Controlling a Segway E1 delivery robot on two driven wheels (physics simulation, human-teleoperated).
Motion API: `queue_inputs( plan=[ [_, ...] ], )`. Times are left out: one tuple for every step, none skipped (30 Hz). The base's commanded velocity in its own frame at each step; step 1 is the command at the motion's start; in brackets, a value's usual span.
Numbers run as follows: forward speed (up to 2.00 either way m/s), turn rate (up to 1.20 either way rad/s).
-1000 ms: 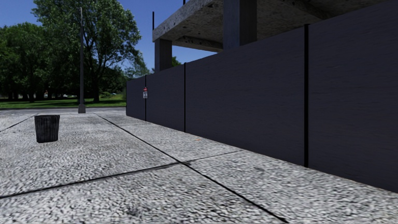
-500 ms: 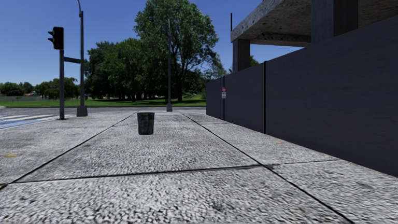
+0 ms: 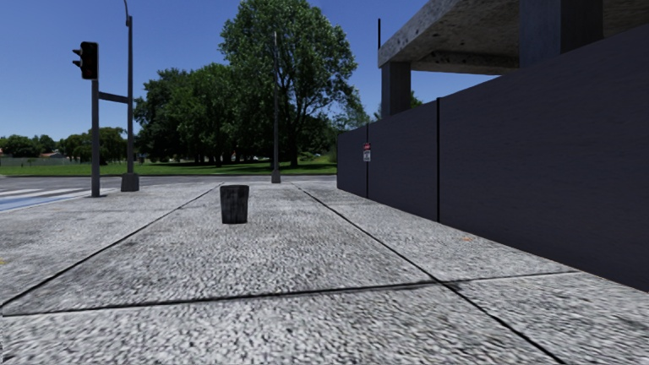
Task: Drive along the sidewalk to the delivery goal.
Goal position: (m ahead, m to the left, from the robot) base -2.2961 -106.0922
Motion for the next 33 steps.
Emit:
queue_inputs(
  plan=[
    [2.0,-1.03],
    [2.0,-1.03],
    [1.99,-1.04],
    [1.82,0.0],
    [1.71,0.0],
    [1.71,0.0],
    [1.66,0.0],
    [1.65,0.0],
    [1.64,0.0],
    [1.64,0.0],
    [1.64,0.0],
    [1.64,0.0],
    [1.64,0.0],
    [1.64,0.0],
    [1.64,0.0],
    [1.64,0.0],
    [1.64,0.0],
    [1.64,0.0],
    [1.64,0.0],
    [1.64,0.0],
    [1.64,0.0],
    [1.64,0.0],
    [1.64,0.0],
    [1.64,0.0],
    [1.64,0.0],
    [1.64,0.0],
    [1.64,0.0],
    [1.64,0.0],
    [1.64,0.0],
    [1.64,0.0],
    [1.64,0.0],
    [1.64,0.0],
    [1.64,0.0]
  ],
)
